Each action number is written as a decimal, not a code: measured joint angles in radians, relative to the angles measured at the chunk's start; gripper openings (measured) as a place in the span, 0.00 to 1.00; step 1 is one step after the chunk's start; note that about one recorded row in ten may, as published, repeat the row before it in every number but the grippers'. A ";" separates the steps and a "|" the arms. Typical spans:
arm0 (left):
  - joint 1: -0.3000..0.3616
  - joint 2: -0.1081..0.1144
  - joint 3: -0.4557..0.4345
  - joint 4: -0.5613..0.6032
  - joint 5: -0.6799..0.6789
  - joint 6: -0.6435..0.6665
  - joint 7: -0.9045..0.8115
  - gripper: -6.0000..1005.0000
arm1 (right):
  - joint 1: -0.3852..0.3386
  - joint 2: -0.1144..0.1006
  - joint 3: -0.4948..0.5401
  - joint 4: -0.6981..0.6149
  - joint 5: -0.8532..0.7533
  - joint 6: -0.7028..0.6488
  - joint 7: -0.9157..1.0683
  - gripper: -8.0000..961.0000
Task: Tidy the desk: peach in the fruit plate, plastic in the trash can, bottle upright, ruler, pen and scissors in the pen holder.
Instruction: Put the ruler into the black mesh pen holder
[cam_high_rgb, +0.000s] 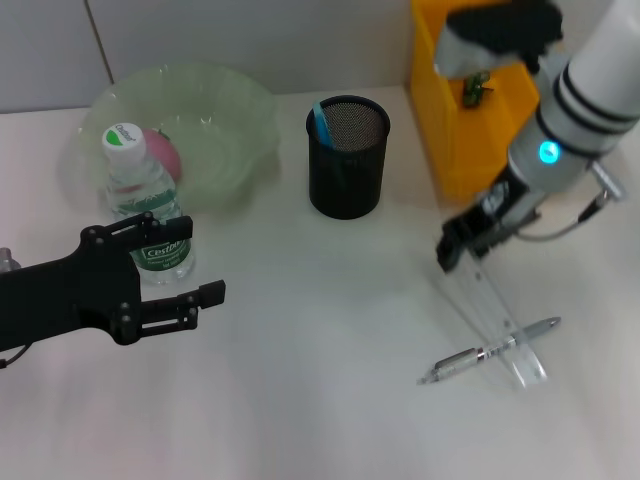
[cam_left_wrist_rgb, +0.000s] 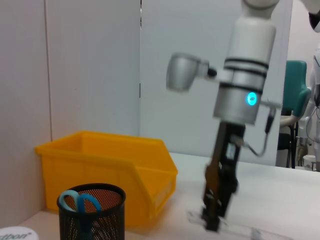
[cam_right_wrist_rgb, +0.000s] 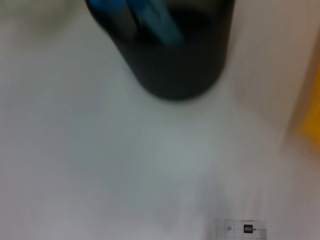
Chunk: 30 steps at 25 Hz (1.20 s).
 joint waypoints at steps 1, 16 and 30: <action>0.000 0.000 0.000 0.000 0.000 0.000 0.000 0.83 | 0.000 0.000 0.000 0.000 0.000 0.000 0.000 0.40; -0.008 0.000 -0.002 -0.007 0.000 0.003 -0.013 0.83 | -0.091 0.001 0.003 -0.472 0.100 0.134 -0.181 0.42; -0.006 -0.001 -0.015 -0.009 0.000 0.003 -0.017 0.83 | -0.167 0.001 -0.013 -0.298 0.463 0.539 -0.542 0.46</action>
